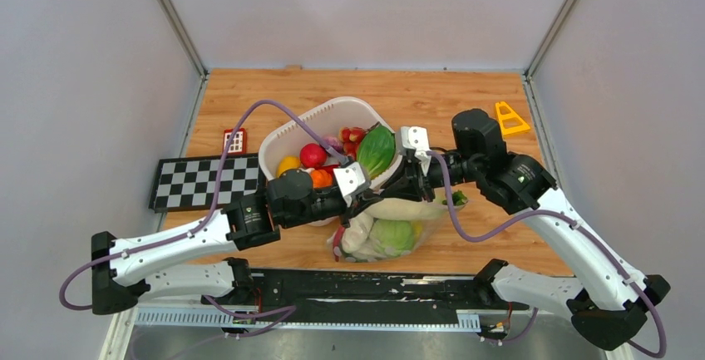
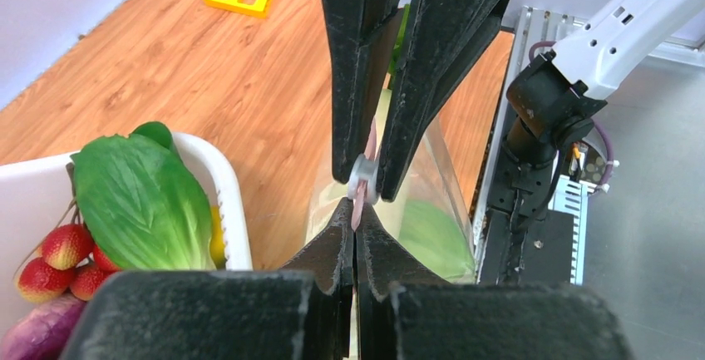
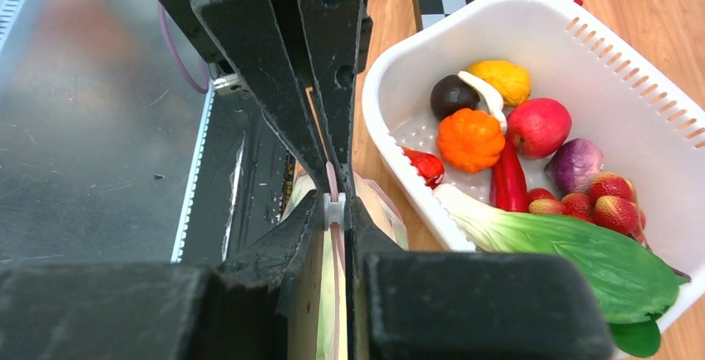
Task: Place the food in the zip-top bag and seal the zipper
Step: Zip the zipper food storage bag at the center of the board.
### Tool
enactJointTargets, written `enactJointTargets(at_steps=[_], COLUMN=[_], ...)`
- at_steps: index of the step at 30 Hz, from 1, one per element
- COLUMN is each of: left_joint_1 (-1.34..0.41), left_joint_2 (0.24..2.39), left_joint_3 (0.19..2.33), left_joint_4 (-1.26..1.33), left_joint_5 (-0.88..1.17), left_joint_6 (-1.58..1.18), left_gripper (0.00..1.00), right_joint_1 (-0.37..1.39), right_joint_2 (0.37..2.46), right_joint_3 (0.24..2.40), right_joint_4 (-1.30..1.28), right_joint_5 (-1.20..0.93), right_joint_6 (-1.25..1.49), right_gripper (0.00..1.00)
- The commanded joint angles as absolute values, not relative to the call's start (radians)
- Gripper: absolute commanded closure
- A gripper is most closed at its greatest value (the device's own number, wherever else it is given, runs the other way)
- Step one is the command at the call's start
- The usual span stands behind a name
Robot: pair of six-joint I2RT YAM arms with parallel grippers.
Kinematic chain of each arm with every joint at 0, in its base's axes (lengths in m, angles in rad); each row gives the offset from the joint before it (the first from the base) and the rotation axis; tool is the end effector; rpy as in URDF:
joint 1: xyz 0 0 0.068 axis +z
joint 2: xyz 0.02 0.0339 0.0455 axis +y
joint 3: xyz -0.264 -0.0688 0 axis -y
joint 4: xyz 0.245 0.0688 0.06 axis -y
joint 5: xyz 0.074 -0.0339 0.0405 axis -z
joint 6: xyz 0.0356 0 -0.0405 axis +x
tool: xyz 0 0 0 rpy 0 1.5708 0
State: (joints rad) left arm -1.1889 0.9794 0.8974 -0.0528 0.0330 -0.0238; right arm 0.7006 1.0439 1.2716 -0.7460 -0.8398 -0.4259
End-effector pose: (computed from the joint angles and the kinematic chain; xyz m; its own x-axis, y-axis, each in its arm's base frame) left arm 0.0848 -0.2143 0.3577 -0.0724 0.1165 -0.9905 0.9382 0.3450 -0.0280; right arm 0.1337 0.1475 0.4070 0.0372 -0.3294 -0.9434 -0.9986 -0.0469 -0.0230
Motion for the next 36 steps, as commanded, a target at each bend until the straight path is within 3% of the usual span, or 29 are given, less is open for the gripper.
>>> enactJointTargets(at_steps=[1,36], left_joint_1=[-1.180,-1.155], left_joint_2=[0.909,0.623], left_joint_3=[0.913,0.830], left_joint_4=[-0.051,-0.297], left_joint_5=[-0.038,-0.331], left_joint_6=[-0.014,-0.011], left_gripper=[1.00,1.00], right_joint_1=[0.705,0.703], right_joint_2=[1.009,0.890], right_joint_3=[1.272,1.253], right_joint_4=[-0.779,-0.887], right_joint_5=[-0.780,-0.601], right_joint_6=[-0.462,-0.397], right_gripper=[1.00,1.00])
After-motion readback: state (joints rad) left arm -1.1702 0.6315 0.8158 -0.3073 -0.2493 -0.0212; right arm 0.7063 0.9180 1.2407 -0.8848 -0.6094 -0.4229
